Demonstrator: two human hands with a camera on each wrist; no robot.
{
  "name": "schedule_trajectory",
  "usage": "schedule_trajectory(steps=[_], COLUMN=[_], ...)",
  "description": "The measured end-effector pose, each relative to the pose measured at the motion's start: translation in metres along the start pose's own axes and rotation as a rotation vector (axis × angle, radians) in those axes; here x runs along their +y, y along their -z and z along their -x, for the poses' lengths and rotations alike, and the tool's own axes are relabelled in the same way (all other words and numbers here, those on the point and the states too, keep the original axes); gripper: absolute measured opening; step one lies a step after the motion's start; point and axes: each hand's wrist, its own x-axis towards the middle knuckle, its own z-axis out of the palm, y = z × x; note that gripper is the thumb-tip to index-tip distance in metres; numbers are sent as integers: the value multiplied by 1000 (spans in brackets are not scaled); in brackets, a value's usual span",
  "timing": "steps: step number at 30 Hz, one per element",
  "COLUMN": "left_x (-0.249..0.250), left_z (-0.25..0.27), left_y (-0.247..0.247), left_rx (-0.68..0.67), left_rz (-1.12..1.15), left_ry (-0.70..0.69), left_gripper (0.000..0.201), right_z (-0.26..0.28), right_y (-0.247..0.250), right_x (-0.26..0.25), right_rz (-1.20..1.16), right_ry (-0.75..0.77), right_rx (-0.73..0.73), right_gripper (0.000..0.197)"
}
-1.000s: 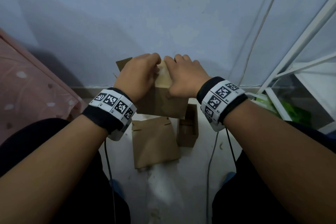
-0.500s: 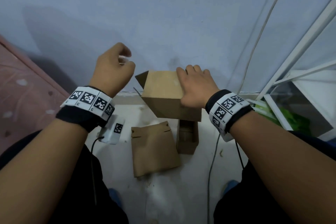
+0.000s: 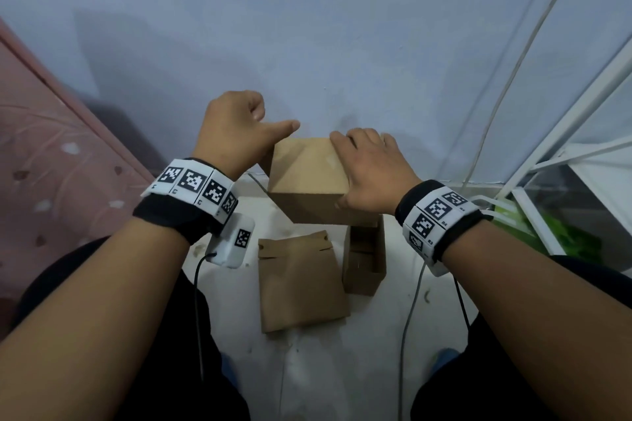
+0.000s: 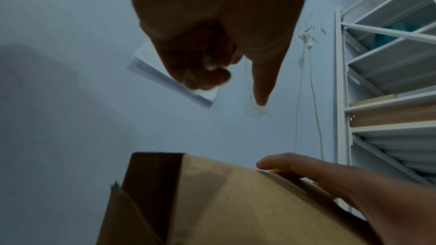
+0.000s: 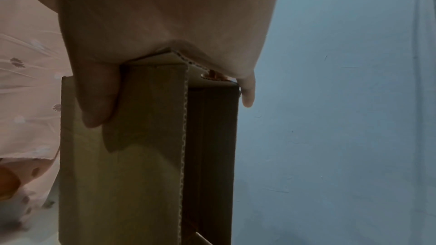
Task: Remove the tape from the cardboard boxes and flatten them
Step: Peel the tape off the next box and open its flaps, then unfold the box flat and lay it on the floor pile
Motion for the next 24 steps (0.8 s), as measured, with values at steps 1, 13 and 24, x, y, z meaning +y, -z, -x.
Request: schedule_trajectory(steps=[1, 13, 24], left_x=[0, -4, -15], left_z=[1, 2, 11], left_y=[0, -14, -42], left_rx=[3, -154, -454], left_rz=[-20, 1, -137], left_ry=[3, 32, -177], left_gripper=[63, 71, 31], right_z=[0, -3, -9], right_y=[-2, -36, -34], right_x=[0, -24, -21], right_rz=[5, -131, -298], right_ry=[6, -74, -121], right_rx=[-10, -172, -231], right_gripper=[111, 118, 53])
